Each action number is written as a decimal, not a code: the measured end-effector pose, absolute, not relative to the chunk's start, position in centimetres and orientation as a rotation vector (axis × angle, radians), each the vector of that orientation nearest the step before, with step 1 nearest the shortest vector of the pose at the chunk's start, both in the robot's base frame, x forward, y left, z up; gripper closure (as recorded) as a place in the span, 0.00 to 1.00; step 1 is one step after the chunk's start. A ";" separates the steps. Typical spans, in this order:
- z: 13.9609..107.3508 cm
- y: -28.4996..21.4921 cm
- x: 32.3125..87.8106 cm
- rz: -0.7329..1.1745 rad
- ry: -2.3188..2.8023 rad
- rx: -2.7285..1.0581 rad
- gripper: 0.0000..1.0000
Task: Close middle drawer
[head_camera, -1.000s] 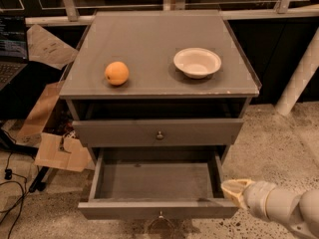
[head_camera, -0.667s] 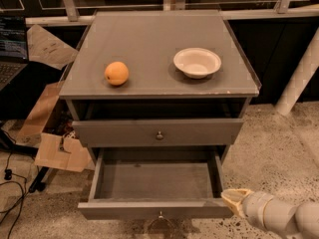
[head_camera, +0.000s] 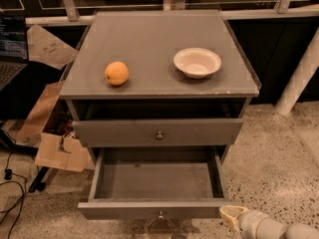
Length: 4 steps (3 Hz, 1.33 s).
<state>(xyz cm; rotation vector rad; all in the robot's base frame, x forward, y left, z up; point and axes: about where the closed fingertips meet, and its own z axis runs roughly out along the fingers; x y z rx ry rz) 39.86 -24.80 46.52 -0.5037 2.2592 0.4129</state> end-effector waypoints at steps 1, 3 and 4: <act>43.9 -25.0 39.0 0.446 2.285 -0.410 1.00; 40.8 -24.8 39.3 0.510 2.296 -0.398 1.00; 40.2 -24.1 41.6 0.552 2.265 -0.477 1.00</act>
Offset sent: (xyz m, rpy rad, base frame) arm -0.0209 -0.0075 -0.0637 0.1064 0.0837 -0.1021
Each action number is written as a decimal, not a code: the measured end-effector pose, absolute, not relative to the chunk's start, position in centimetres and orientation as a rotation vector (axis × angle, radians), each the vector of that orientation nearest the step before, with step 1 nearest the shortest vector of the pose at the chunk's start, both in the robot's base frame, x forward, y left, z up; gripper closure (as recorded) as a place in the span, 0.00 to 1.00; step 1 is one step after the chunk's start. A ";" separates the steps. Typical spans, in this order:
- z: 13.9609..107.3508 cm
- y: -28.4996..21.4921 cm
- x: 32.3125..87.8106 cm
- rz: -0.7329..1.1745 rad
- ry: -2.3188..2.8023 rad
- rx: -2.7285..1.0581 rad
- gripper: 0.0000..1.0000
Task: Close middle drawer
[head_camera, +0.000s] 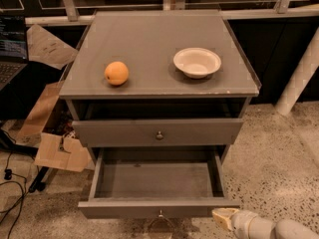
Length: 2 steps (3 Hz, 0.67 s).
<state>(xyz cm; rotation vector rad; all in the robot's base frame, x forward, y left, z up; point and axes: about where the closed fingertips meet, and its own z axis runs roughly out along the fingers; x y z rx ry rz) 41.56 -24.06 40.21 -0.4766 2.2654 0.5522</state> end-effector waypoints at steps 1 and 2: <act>40.2 -24.0 41.6 0.556 2.262 -0.484 1.00; 40.3 -24.0 43.6 0.560 2.240 -0.553 1.00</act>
Offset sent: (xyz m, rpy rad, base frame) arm 0.0928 0.0143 0.0110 -0.0365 -0.1004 0.2282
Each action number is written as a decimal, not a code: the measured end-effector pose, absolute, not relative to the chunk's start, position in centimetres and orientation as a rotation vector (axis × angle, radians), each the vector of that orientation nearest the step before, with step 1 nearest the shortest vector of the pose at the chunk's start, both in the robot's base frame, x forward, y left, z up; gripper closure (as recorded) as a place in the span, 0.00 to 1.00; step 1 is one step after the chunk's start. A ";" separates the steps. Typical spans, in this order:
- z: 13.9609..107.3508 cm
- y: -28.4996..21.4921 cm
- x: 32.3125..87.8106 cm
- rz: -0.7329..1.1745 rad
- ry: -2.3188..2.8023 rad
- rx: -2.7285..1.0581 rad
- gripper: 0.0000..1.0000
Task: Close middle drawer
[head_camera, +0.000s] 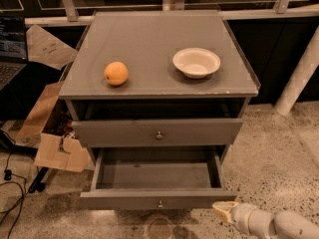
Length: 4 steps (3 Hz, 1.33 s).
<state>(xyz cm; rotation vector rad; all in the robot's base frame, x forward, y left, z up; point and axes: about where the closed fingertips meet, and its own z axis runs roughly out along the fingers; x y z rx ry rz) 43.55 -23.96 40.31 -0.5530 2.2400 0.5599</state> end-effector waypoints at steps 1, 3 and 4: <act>40.6 -24.2 46.5 0.531 2.226 -0.604 1.00; 41.6 -23.9 50.4 0.489 2.199 -0.662 1.00; 41.3 -23.7 51.9 0.486 2.194 -0.695 1.00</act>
Offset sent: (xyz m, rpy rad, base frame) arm 0.1159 -0.0019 0.0282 -0.1258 -0.1085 0.0879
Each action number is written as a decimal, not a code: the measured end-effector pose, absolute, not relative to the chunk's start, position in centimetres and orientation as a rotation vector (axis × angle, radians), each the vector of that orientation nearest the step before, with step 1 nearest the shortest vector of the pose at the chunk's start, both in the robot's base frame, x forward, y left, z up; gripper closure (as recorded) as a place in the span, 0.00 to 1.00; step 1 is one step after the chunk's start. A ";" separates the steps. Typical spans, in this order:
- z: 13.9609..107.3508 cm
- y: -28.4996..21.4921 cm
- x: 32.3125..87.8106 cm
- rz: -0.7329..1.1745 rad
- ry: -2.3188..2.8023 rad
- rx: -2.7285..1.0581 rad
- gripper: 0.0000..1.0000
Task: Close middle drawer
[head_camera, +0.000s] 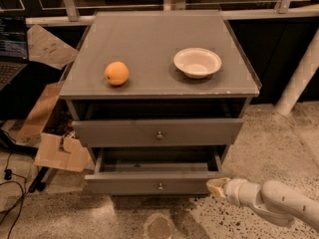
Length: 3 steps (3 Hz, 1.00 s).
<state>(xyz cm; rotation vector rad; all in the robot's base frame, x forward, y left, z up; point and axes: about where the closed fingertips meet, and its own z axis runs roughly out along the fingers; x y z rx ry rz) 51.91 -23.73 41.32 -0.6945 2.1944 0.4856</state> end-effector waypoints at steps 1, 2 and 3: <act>40.9 -23.7 53.2 0.488 2.197 -0.716 1.00; 40.6 -23.8 53.8 0.487 2.197 -0.724 1.00; 40.6 -23.7 56.4 0.466 2.177 -0.737 1.00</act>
Offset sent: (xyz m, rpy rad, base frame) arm 0.0576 -0.0056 -0.0189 -0.0299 0.0053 0.0407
